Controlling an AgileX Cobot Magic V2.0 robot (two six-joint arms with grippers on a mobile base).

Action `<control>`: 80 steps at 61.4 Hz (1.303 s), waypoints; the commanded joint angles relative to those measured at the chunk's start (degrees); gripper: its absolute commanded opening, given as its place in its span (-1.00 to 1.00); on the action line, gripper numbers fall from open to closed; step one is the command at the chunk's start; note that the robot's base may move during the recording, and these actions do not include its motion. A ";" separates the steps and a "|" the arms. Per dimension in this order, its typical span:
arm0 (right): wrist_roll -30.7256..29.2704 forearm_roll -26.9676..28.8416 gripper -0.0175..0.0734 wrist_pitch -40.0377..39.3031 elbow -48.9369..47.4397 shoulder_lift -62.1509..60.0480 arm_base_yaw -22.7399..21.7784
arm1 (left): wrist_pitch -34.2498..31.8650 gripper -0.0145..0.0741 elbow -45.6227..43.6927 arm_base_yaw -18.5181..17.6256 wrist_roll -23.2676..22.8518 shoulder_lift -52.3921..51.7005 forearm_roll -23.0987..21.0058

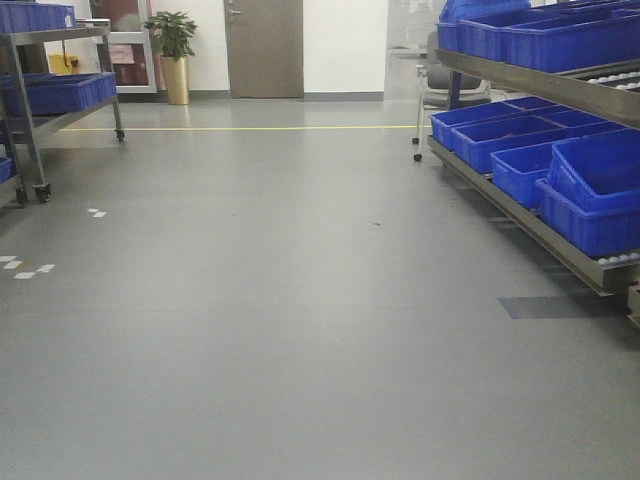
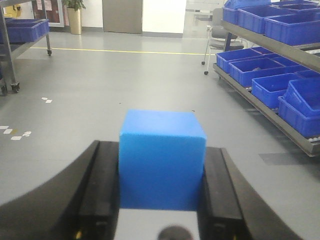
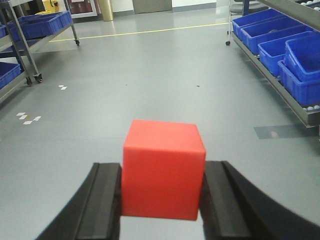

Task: Sort and place red and blue blocks on shelf
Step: 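Turn the base toward the shelf of blue bins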

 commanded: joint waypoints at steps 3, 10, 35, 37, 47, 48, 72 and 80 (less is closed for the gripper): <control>-0.49 0.17 -0.42 -4.91 -1.62 0.25 -0.39 | -4.81 -0.40 -1.70 0.13 -0.08 0.40 -0.79; -0.49 0.17 -0.42 -4.91 -1.62 0.25 -0.39 | -4.81 -0.40 -1.70 0.13 -0.08 0.40 -0.79; -0.49 0.17 -0.42 -4.91 -1.62 0.25 -0.39 | -4.81 -0.40 -1.70 0.13 -0.08 0.40 -0.79; -0.49 0.17 -0.42 -4.91 -1.62 0.25 -0.39 | -4.81 -0.40 -1.70 0.13 -0.08 0.40 -0.79; -0.49 0.17 -0.42 -4.91 -1.62 0.25 -0.39 | -4.81 -0.40 -1.70 0.13 -0.08 0.40 -0.79; -0.49 0.17 -0.42 -4.91 -1.62 0.25 -0.39 | -4.81 -0.40 -1.70 0.13 -0.08 0.40 -0.79; -0.49 0.17 -0.42 -4.91 -1.62 0.25 -0.39 | -4.81 -0.40 -1.70 0.13 -0.08 0.40 -0.79; -0.49 0.17 -0.42 -4.91 -1.62 0.25 -0.39 | -4.81 -0.40 -1.70 0.13 -0.08 0.40 -0.79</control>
